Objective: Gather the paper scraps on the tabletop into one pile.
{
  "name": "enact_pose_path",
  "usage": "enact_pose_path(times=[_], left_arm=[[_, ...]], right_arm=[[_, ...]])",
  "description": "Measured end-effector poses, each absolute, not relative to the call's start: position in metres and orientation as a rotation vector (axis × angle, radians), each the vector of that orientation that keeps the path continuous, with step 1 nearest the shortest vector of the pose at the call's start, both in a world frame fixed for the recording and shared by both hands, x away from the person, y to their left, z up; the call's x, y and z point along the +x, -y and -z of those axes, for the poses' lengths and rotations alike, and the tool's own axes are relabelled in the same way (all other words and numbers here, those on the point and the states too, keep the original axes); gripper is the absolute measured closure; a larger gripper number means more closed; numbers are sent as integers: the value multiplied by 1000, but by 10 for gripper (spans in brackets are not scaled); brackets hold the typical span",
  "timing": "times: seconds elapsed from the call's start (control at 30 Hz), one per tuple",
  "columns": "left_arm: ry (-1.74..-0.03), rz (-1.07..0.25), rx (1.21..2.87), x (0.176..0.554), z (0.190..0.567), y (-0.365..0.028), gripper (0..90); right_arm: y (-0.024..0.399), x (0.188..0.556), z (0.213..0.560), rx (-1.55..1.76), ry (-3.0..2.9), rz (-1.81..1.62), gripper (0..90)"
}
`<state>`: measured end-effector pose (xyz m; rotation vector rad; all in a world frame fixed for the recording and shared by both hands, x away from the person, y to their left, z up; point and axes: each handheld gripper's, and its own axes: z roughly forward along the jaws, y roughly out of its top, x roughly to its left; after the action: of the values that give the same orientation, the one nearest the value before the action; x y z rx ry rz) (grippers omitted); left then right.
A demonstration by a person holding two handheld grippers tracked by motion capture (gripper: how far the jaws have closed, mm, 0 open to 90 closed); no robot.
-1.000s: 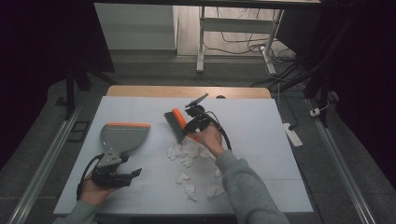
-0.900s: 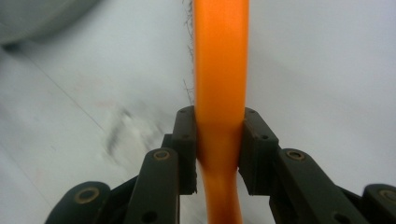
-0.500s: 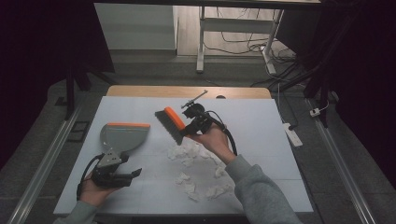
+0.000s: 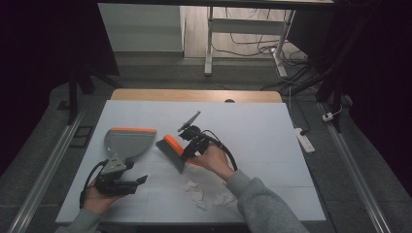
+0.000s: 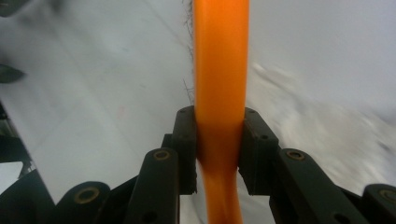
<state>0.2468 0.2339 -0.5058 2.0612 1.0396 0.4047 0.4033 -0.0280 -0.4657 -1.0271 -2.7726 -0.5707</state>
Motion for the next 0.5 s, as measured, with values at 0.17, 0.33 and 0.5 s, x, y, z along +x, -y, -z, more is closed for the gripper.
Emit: enact_pose_path(times=[0.17,0.33,0.5], left_arm=[[-1037,-404,2063,247,506,-233,283],[-1032,-404,2068,247,506,-231,283],[-1037,-406,2063,247,505,-233,283]], right_arm=[[56,409,460,-1114,2784,525,704],[73,405,449,-1116,2819,570,704],[75,391,426,-1025,2821,738,704]])
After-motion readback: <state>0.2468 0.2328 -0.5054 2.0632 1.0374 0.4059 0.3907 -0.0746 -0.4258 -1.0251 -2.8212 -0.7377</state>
